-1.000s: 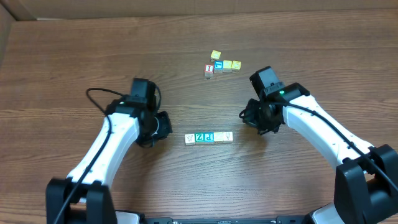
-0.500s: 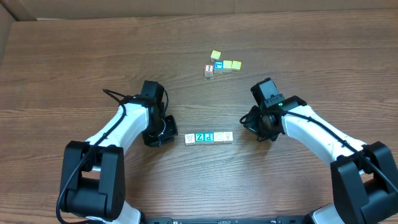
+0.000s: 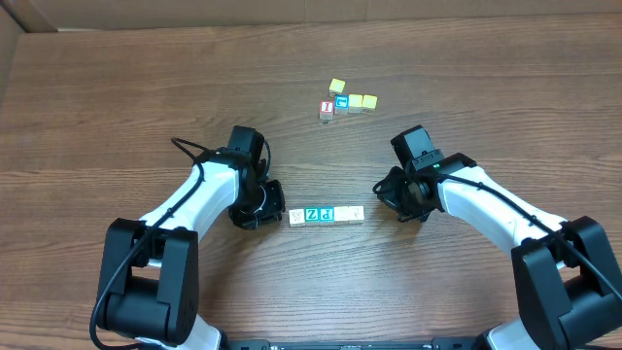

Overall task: Flip 5 blocks
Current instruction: 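Lower both grippers to the two ends of the block row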

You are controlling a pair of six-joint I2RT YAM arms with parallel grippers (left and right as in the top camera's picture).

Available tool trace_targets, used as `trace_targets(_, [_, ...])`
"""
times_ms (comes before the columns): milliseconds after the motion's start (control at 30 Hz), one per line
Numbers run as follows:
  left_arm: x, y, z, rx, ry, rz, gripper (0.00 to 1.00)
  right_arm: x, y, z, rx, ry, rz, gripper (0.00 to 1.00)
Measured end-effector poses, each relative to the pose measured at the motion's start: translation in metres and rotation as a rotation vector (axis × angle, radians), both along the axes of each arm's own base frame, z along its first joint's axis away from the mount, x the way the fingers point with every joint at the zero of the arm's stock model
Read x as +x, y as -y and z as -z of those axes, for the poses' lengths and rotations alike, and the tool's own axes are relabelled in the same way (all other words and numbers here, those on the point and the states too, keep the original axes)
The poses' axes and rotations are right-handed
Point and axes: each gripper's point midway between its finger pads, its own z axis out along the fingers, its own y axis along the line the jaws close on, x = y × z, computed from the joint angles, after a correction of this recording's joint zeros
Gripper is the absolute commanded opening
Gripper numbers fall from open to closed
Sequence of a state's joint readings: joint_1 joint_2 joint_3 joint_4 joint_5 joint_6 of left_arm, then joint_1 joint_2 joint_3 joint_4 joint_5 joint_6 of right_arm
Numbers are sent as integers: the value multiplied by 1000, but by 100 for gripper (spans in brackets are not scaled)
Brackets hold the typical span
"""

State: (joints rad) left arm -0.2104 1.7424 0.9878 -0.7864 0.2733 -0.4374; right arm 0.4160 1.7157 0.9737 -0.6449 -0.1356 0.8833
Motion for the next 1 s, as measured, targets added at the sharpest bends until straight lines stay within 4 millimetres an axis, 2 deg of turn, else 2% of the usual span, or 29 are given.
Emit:
trace_targets(367, [-1,1,0,-4,-3,4,4,-18,-31,2,15,-11,-98,4])
trace_targets(733, [-3,2,0,-2,-9,7,4,-18,-34,2,14,-8,-96,4])
trace_targets(1000, [-10,7,0,2,-28,28,4,-27,-46,2,16,-9,-131,4])
